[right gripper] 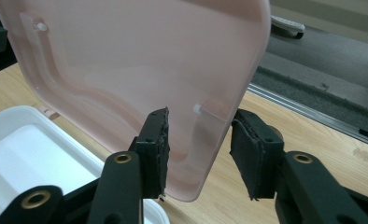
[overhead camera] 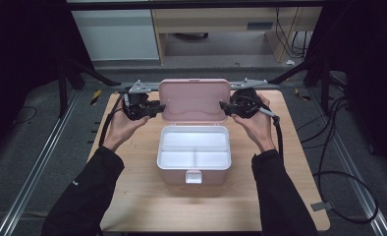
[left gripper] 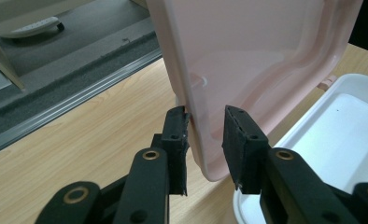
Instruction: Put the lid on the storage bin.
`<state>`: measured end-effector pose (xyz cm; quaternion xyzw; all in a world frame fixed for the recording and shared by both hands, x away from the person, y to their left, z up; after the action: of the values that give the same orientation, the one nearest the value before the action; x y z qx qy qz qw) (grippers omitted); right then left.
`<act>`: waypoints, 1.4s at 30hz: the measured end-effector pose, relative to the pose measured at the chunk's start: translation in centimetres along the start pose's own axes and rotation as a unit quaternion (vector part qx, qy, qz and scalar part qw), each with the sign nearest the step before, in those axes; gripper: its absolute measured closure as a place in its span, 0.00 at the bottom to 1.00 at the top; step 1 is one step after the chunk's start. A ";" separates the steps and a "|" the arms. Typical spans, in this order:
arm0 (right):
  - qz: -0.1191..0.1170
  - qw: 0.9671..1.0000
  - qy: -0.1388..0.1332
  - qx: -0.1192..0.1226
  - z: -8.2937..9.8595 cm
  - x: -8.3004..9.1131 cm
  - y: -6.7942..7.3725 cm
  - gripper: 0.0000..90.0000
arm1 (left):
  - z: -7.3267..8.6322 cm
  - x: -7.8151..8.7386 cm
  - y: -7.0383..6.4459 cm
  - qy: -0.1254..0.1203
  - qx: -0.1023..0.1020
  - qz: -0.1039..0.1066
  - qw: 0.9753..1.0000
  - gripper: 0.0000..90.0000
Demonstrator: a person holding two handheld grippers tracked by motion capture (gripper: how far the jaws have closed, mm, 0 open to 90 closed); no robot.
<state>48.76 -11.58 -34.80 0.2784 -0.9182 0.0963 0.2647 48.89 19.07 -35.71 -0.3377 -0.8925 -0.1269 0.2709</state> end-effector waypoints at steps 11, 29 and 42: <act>-0.008 1.000 -0.001 0.014 0.9 2.5 1.3 0.68 | 0.6 2.2 -1.8 0.012 -0.033 0.003 0.999 0.78; -0.029 0.996 0.014 0.080 4.2 5.9 3.8 0.75 | 3.9 4.6 -4.7 0.022 -0.060 0.029 0.998 0.82; -0.057 0.996 0.029 0.063 8.2 7.0 3.8 0.69 | 6.7 6.0 -5.3 0.032 -0.060 0.022 0.997 0.74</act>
<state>38.14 -14.30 -38.00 0.3436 -0.8850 0.1464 0.2780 38.89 21.10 -38.02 -0.3683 -0.8667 -0.1851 0.2810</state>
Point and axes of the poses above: each handheld gripper's, and its own axes: x roughly backward along the jaws, z roughly out of its underside, y roughly to its left, the point moved 3 cm from there along -x, roughly forward along the jaws, and after that the axes turned 1 degree about -z, right-handed, at the moved point
